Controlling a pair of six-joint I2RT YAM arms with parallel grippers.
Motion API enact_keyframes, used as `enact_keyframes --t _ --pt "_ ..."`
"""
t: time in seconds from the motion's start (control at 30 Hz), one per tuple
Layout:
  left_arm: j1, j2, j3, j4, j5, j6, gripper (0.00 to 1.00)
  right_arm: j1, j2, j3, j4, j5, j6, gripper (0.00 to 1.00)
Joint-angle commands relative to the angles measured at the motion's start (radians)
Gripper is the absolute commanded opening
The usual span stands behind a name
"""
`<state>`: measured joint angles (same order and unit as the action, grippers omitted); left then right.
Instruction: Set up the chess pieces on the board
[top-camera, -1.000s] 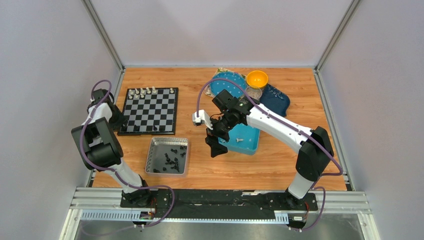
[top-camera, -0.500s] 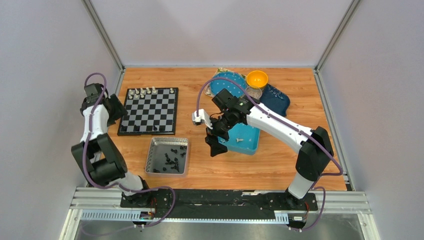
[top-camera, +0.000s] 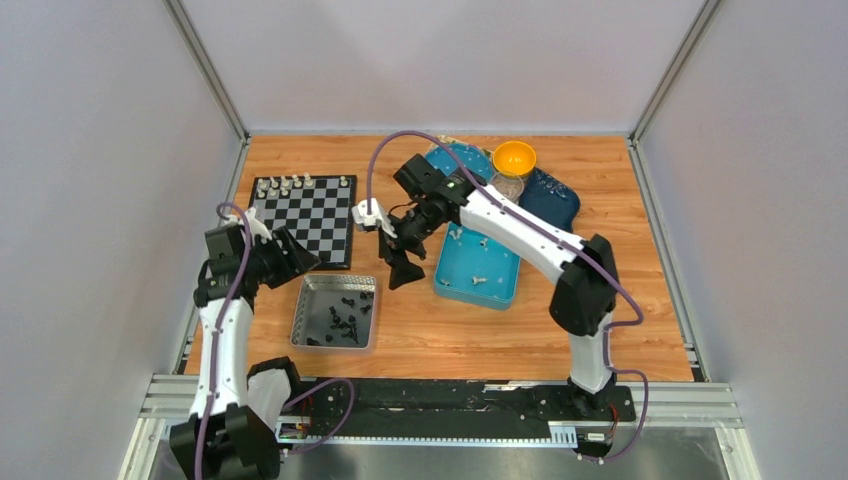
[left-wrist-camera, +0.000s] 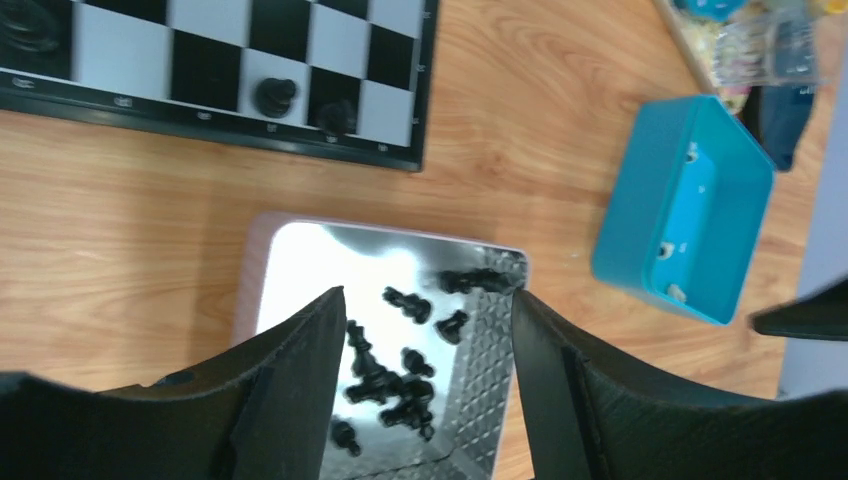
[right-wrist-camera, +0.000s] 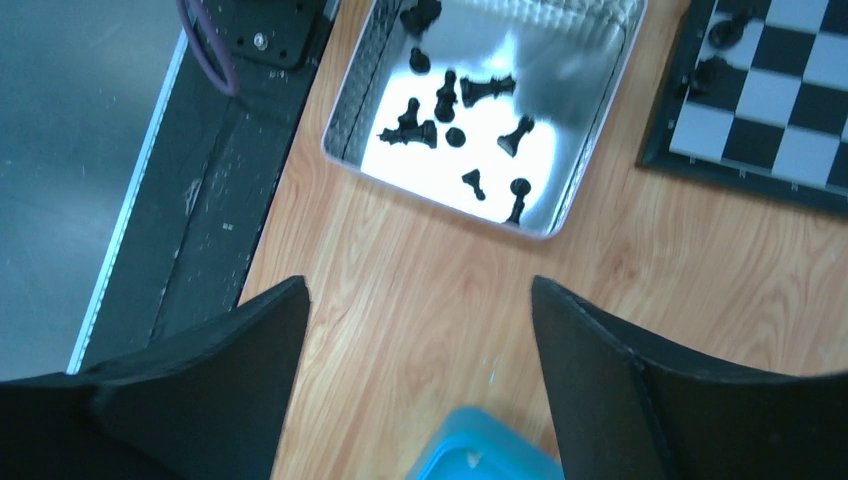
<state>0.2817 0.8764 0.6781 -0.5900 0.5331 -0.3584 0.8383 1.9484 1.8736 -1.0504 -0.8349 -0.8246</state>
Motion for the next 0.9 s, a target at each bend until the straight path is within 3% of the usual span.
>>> enact_keyframes --t 0.0,0.13,0.23,0.3,0.5,0.73,0.87 --pt "-0.058 -0.111 -0.136 0.074 0.042 -0.216 0.66 0.021 0.041 0.03 0.05 -0.073 0.182 0.76" --pt "-0.145 -0.2 -0.247 0.123 -0.044 -0.378 0.64 0.035 -0.057 -0.128 0.348 -0.026 0.379 0.66" --pt "-0.225 -0.2 -0.284 0.116 -0.151 -0.476 0.62 0.035 -0.12 -0.235 0.475 0.037 0.5 0.61" --pt "-0.277 -0.182 -0.281 0.108 -0.227 -0.54 0.62 0.035 -0.134 -0.26 0.489 0.084 0.542 0.55" --pt "-0.458 -0.1 -0.238 0.099 -0.424 -0.718 0.62 0.033 -0.189 -0.332 0.517 0.132 0.607 0.53" --pt "-0.646 0.084 -0.077 0.007 -0.619 -0.663 0.59 0.031 -0.246 -0.367 0.472 0.169 0.541 0.54" --pt "-0.705 0.197 0.041 -0.05 -0.674 -0.543 0.58 0.027 -0.258 -0.364 0.446 0.174 0.513 0.55"
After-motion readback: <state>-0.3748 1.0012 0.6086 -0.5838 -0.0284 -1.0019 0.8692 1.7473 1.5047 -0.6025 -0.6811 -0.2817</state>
